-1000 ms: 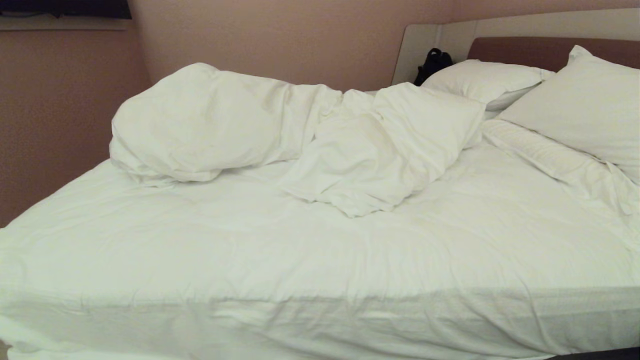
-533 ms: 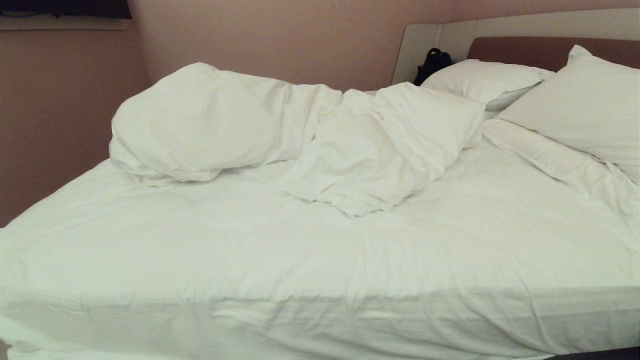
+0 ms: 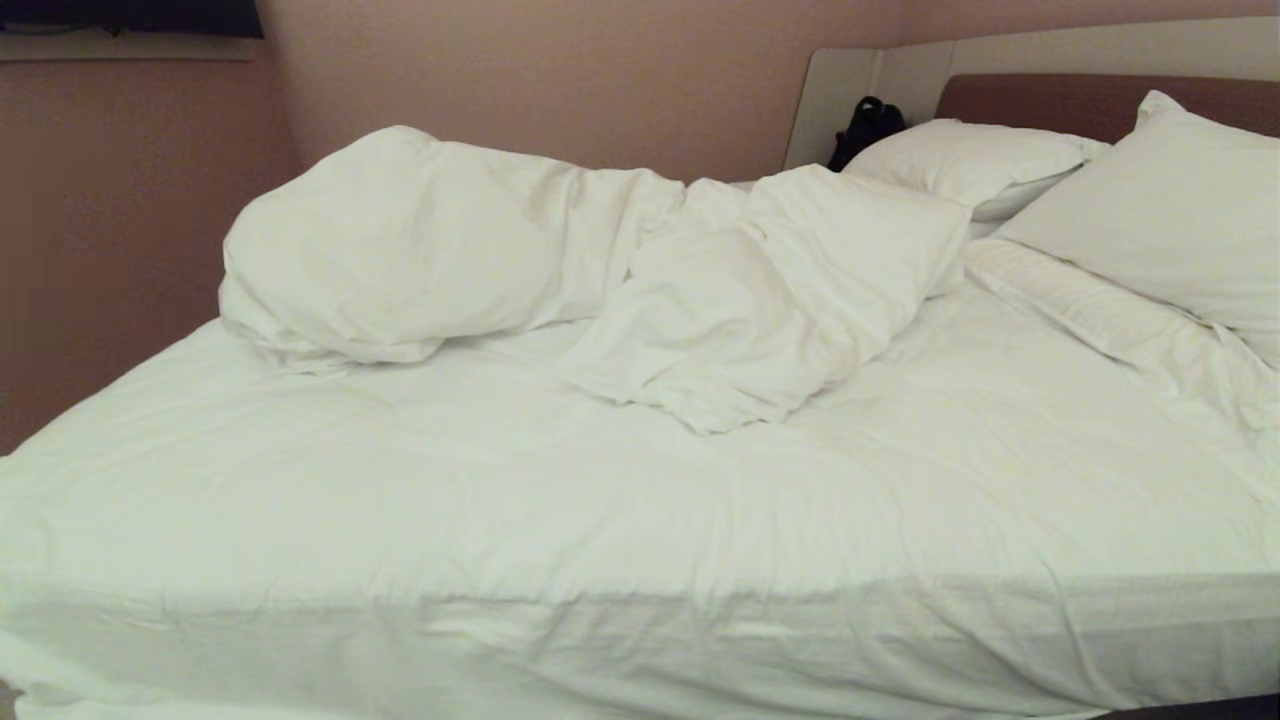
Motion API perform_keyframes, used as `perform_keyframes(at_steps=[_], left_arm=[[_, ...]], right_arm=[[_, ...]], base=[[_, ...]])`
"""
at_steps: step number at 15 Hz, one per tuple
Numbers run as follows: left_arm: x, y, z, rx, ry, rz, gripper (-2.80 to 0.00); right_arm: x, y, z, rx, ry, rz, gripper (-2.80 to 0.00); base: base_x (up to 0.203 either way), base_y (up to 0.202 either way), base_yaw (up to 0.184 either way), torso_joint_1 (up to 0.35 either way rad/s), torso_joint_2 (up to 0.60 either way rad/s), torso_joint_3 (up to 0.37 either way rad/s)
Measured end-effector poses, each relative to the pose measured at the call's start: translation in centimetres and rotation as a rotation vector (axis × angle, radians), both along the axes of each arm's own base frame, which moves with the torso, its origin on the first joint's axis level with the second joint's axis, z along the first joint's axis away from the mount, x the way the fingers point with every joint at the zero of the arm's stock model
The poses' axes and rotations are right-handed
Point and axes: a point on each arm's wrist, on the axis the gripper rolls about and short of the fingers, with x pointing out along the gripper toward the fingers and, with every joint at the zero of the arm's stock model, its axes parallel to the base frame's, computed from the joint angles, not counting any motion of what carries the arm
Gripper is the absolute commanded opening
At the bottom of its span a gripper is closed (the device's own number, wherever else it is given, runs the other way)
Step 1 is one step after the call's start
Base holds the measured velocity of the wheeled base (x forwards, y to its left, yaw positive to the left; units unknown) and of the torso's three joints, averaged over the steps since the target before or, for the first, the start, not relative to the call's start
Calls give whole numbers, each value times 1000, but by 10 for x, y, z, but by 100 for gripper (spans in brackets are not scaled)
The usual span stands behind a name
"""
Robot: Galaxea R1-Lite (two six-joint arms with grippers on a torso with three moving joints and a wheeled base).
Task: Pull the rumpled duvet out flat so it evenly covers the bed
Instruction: Hold the folded corner of the quilt
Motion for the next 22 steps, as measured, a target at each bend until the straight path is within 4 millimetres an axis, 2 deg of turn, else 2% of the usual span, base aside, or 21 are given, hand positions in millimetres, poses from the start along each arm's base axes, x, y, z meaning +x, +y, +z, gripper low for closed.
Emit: perform_keyframes(at_steps=[2,6,8,11,13,15,22], left_arm=[[0,0,0,0,0,0,-280],[0,0,0,0,0,0,-280],[0,0,0,0,0,0,-280],[0,0,0,0,0,0,-280],[0,0,0,0,0,0,-280],[0,0,0,0,0,0,-280],[0,0,0,0,0,0,-280]], right_arm=[[33,0,18,33,70,13,-280],[118,9,61,92,98,56,-280],[162,24,72,111,110,94,-280],[221,63,75,121,132,143,-280],[248,87,76,133,136,136,-280],[267,102,71,150,154,104,-280],[319,128,49,153,177,40,-280]], base=[[0,0,0,0,0,0],[0,0,0,0,0,0],[0,0,0,0,0,0],[0,0,0,0,0,0],[0,0,0,0,0,0],[0,0,0,0,0,0],[0,0,0,0,0,0]])
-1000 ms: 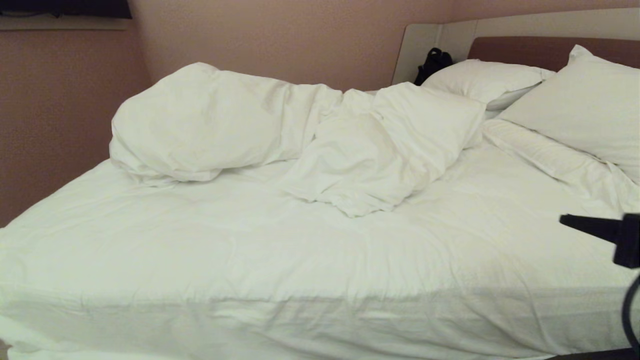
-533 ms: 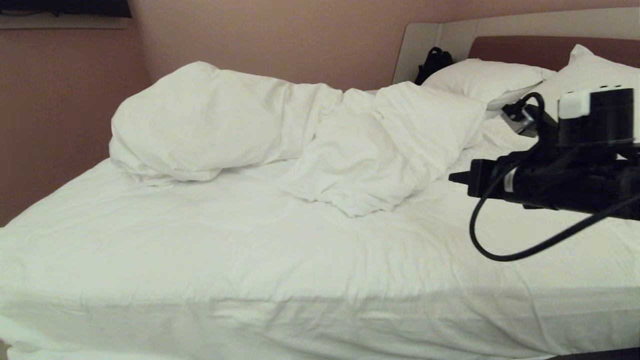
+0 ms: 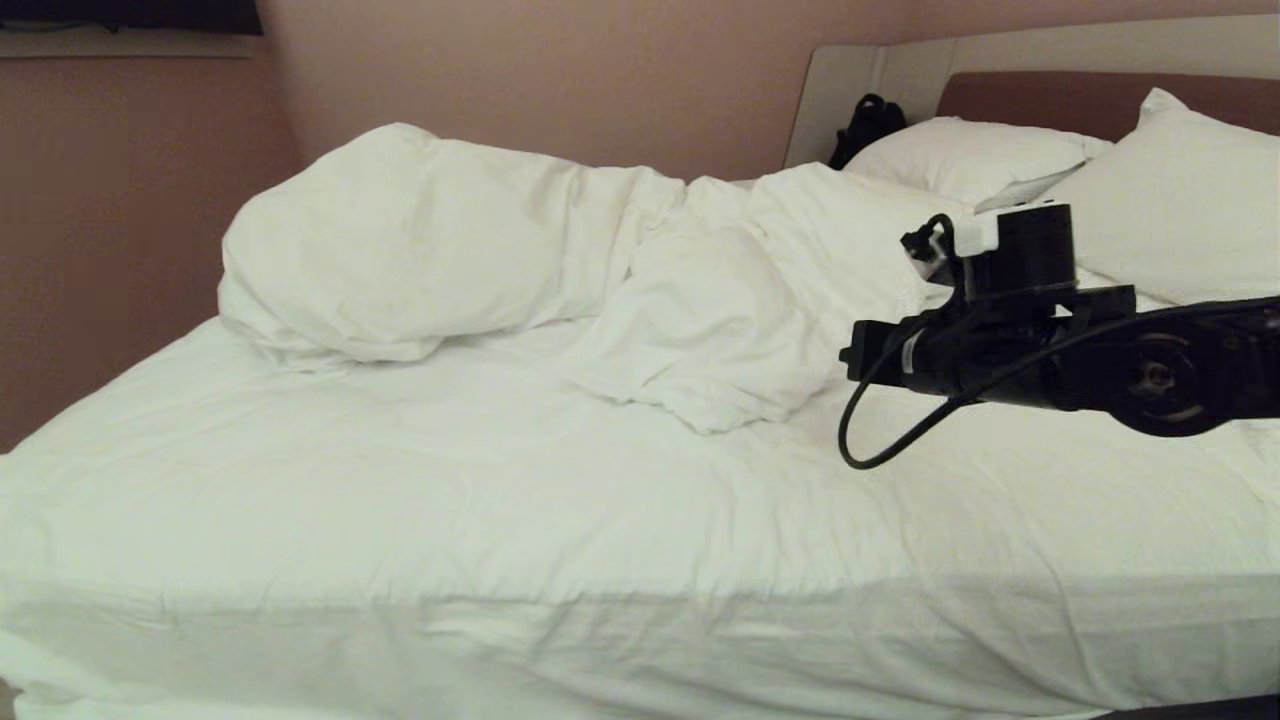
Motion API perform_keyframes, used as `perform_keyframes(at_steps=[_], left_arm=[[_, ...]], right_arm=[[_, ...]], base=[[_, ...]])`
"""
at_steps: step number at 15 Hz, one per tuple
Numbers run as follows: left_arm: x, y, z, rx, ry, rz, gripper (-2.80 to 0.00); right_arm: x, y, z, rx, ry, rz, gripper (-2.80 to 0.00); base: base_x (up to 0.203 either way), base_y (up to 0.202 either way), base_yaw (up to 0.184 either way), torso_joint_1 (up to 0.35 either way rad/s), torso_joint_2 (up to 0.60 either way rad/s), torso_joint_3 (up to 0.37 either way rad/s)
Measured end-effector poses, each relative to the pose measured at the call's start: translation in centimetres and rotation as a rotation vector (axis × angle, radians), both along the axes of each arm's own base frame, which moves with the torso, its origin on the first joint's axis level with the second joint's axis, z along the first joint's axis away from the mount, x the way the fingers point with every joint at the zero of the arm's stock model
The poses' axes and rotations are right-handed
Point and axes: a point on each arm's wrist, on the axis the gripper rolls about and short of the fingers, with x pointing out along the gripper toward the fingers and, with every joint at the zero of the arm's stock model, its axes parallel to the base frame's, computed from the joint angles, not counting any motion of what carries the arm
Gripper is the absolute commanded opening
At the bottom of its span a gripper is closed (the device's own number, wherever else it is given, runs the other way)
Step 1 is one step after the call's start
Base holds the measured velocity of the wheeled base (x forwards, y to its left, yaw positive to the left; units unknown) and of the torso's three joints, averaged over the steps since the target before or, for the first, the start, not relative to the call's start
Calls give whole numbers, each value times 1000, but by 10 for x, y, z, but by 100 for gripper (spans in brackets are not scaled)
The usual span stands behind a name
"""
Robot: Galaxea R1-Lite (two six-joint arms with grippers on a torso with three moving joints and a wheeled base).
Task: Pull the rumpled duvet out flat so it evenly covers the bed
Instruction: Hold the folded corner of the quilt
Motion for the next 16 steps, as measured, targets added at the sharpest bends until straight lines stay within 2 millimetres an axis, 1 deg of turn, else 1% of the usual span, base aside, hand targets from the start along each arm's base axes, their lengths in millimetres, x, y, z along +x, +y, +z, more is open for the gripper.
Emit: perform_keyframes(at_steps=[7,11,12,16], left_arm=[[0,0,0,0,0,0,-280],[0,0,0,0,0,0,-280],[0,0,0,0,0,0,-280],[0,0,0,0,0,0,-280]], right_arm=[[60,23,-32,-9,-48,-19,-280],[83,32,-52,-27,-59,-40,-280],[87,33,-56,-31,-57,-47,0],[93,35,-65,-42,-47,-61,0]], base=[[0,0,0,0,0,0],[0,0,0,0,0,0],[0,0,0,0,0,0],[0,0,0,0,0,0]])
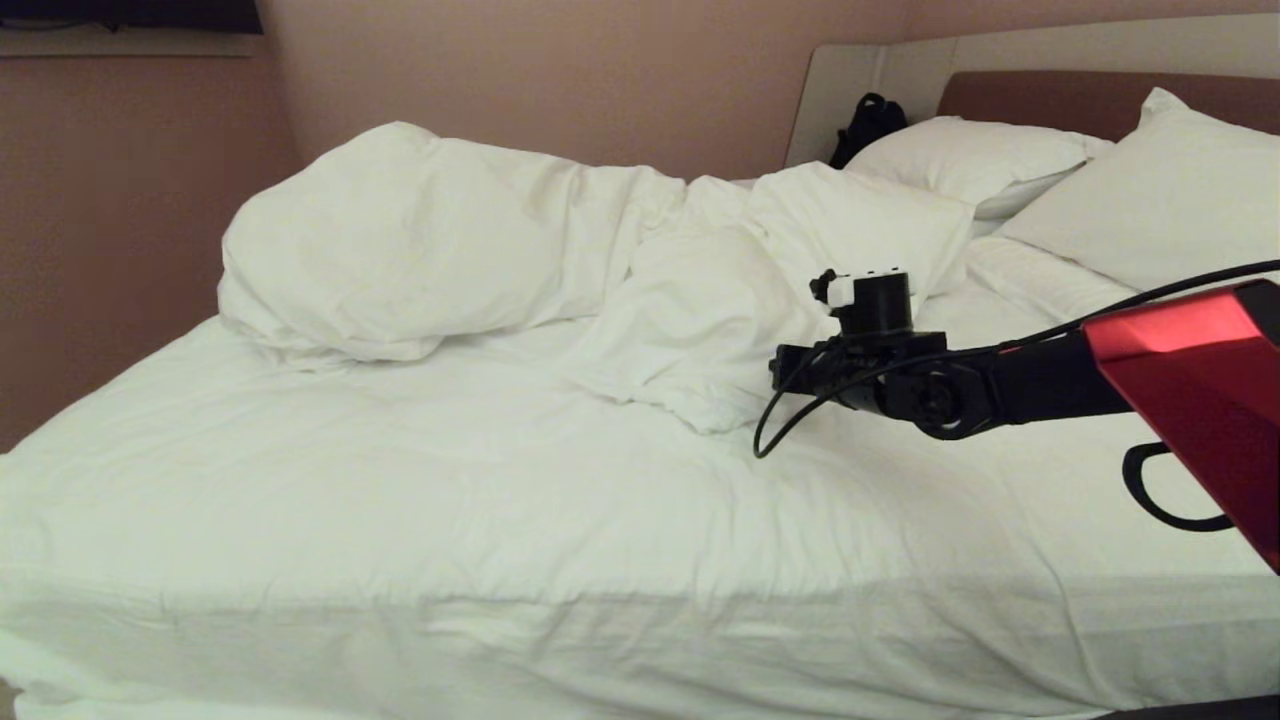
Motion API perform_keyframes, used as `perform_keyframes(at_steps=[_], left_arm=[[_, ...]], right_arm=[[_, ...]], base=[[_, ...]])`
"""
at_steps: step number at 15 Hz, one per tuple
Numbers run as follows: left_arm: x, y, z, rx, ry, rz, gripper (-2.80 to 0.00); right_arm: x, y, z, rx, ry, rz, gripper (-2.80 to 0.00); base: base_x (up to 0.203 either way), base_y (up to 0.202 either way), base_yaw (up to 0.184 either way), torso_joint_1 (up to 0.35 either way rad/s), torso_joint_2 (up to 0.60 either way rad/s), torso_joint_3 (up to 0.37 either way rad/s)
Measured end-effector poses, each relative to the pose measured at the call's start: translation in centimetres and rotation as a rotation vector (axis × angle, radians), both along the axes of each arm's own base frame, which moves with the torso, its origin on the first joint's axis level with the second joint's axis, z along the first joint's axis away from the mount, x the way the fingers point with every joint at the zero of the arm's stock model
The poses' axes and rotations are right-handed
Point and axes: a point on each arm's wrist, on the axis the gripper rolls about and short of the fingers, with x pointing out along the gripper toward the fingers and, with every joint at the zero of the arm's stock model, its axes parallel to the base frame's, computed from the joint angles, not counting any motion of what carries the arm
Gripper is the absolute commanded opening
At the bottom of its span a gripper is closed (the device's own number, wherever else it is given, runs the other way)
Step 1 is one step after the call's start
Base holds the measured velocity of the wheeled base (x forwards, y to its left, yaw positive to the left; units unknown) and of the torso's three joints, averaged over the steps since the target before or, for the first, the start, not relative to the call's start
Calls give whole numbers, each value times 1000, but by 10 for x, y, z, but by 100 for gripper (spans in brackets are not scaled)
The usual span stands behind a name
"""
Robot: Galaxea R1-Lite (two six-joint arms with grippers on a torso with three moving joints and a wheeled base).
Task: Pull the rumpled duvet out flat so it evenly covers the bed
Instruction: Hold the folded corner of the quilt
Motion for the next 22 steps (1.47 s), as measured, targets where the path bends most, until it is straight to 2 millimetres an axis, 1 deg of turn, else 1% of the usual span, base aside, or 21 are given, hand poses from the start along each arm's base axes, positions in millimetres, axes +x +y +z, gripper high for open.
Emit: perform_keyframes(at_steps=[6,9,11,14,18,20,22], left_arm=[[0,0,0,0,0,0,-280],[0,0,0,0,0,0,-280],[0,0,0,0,0,0,-280],[0,0,0,0,0,0,-280],[0,0,0,0,0,0,-280],[0,0,0,0,0,0,-280],[0,0,0,0,0,0,-280]], right_arm=[[6,2,-10,-7,9,-4,0],[17,3,-13,3,-7,-11,0],[25,3,-18,4,-13,-16,0],[37,6,-31,1,-10,-20,0],[55,8,-56,-23,-2,-49,0],[61,9,-69,-49,6,-61,0],[63,10,-76,-62,13,-64,0]], base=[[0,0,0,0,0,0],[0,0,0,0,0,0],[0,0,0,0,0,0],[0,0,0,0,0,0],[0,0,0,0,0,0],[0,0,0,0,0,0],[0,0,0,0,0,0]])
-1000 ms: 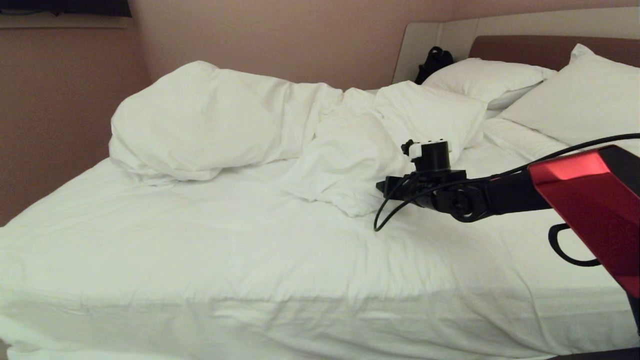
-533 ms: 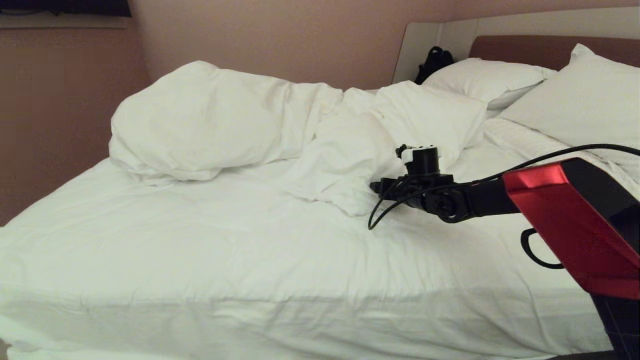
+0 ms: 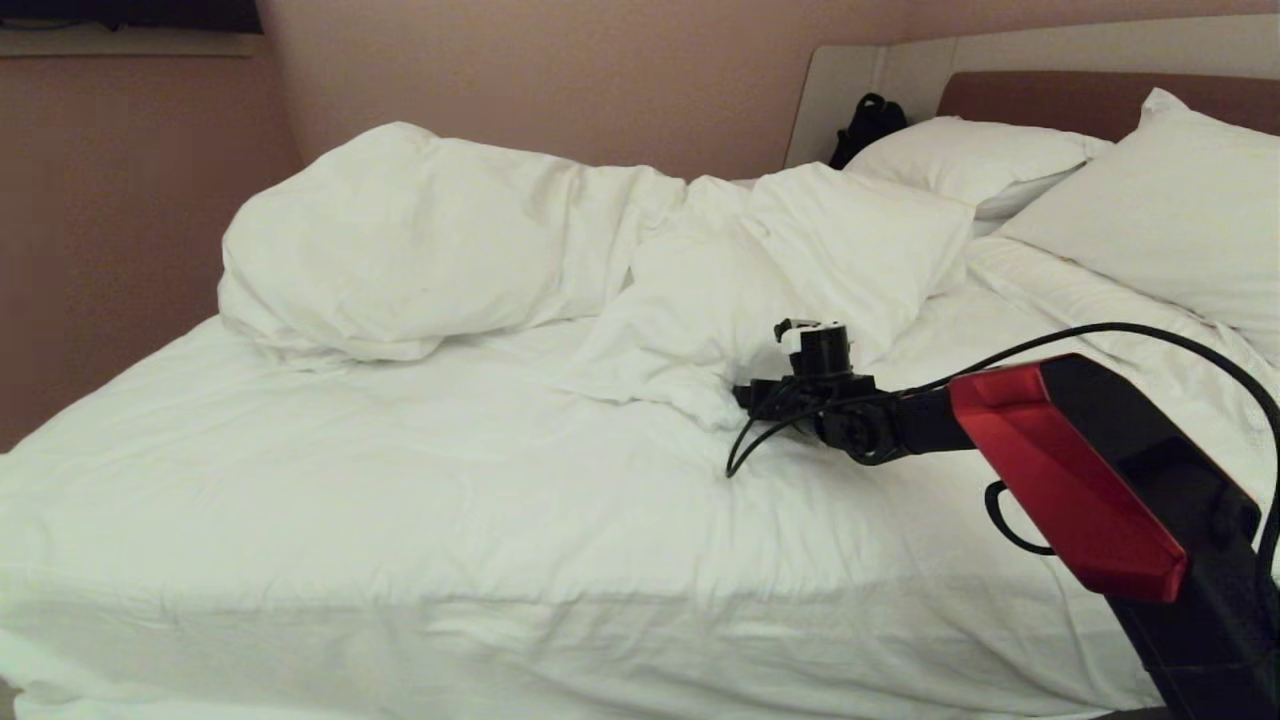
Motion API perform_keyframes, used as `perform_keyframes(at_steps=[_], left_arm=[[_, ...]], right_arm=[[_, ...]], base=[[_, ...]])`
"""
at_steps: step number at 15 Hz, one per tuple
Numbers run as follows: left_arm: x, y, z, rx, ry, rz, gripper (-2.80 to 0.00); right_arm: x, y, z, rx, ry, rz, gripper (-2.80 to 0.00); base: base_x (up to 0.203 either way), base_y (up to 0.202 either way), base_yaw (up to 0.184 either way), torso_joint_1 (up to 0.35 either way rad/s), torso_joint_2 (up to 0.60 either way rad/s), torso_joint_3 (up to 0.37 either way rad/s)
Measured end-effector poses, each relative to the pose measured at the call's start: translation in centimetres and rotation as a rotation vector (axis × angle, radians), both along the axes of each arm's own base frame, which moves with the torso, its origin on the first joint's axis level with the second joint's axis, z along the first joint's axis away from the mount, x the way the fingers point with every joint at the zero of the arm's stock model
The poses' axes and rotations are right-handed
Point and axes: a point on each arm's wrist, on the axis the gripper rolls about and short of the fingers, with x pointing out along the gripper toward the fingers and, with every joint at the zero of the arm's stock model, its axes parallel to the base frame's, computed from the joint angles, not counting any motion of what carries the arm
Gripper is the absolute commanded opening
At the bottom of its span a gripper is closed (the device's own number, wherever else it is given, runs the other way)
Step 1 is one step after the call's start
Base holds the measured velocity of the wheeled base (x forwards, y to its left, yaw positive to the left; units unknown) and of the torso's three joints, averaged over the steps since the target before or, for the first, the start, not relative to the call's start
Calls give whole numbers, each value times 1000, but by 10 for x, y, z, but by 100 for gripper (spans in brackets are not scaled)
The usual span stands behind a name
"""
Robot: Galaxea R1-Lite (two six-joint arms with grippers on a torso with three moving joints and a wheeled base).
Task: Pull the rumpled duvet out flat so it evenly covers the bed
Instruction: Hold the folded corner of the quilt, then flatten the corners of the folded blanket
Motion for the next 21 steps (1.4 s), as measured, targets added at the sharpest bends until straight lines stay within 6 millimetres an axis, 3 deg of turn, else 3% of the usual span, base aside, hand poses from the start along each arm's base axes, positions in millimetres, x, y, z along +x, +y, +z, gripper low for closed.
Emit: perform_keyframes(at_steps=[1,6,12,17,21], left_arm=[[0,0,0,0,0,0,-280],[0,0,0,0,0,-1,-280],[0,0,0,0,0,-1,-280],[0,0,0,0,0,0,-280],[0,0,0,0,0,0,-280]], right_arm=[[1,0,-3,-1,5,-2,-280],[2,-3,-4,-2,7,-16,-280],[-3,-12,23,9,-32,-65,-280],[-23,-28,66,48,-80,-111,-280],[-58,-51,107,108,-98,-145,-280]], base=[[0,0,0,0,0,0],[0,0,0,0,0,0],[0,0,0,0,0,0],[0,0,0,0,0,0],[0,0,0,0,0,0]])
